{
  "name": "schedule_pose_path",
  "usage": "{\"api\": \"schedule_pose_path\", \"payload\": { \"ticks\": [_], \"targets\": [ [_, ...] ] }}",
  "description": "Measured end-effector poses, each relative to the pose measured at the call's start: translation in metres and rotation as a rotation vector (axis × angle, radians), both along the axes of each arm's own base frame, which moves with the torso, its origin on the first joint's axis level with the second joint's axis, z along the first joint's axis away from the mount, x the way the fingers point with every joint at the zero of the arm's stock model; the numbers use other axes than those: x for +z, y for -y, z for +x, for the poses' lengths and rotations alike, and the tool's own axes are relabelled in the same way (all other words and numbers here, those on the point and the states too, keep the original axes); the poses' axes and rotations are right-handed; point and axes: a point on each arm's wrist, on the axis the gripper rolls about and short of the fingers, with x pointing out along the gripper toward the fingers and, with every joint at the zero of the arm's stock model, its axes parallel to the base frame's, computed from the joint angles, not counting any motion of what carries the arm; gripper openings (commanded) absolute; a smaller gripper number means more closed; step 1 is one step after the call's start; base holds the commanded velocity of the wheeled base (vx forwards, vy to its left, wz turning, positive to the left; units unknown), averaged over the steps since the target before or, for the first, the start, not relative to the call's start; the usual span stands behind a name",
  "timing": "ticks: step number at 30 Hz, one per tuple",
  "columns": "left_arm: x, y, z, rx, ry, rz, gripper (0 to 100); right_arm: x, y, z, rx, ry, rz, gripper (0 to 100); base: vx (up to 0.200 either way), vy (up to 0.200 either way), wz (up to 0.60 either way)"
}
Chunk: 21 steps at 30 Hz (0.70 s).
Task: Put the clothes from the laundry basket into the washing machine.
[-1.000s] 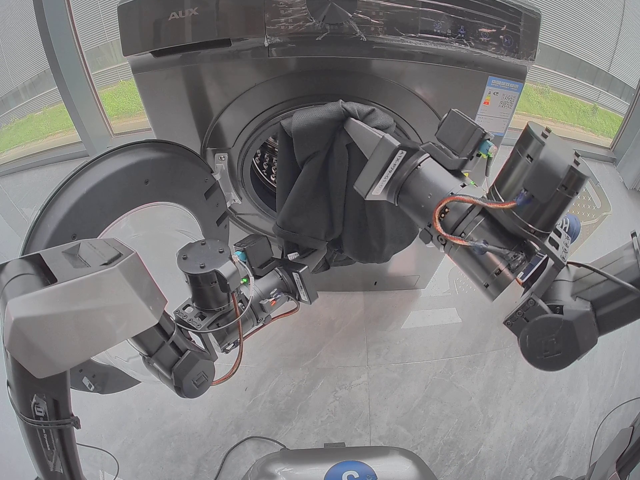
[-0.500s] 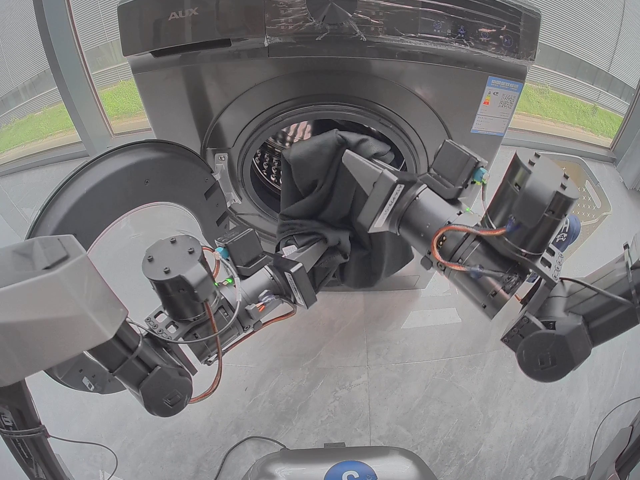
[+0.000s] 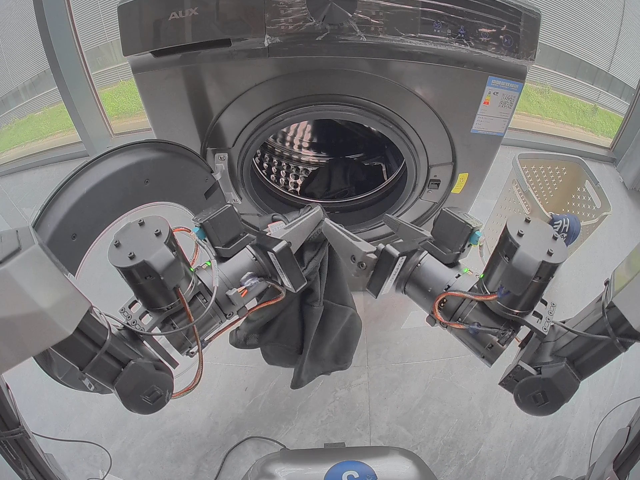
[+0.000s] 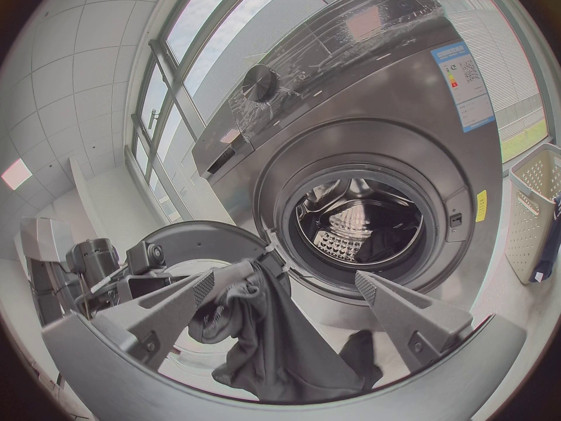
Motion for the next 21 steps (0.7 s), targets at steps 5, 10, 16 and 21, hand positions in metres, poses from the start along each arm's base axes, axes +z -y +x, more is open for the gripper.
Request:
{"api": "schedule_pose_path", "payload": {
  "ticks": [5, 10, 16, 21],
  "targets": [
    [0.000, -0.003, 0.004, 0.021, 0.000, -0.007, 0, -0.013, 0.009, -0.003, -0.015, -0.017, -0.036, 100, 0.000, 0.000, 0.00],
    [0.003, -0.003, 0.007, 0.041, 0.002, -0.024, 0, -0.026, 0.017, -0.007, -0.019, -0.016, -0.107, 100, 0.000, 0.000, 0.00],
    [0.008, -0.003, 0.005, 0.042, 0.014, -0.035, 0, -0.043, 0.017, -0.003, -0.023, -0.040, -0.165, 100, 0.000, 0.000, 0.00],
    [0.012, -0.003, 0.003, 0.041, 0.021, -0.041, 0, -0.050, 0.013, 0.016, -0.053, -0.023, -0.179, 100, 0.000, 0.000, 0.00]
  ]
}}
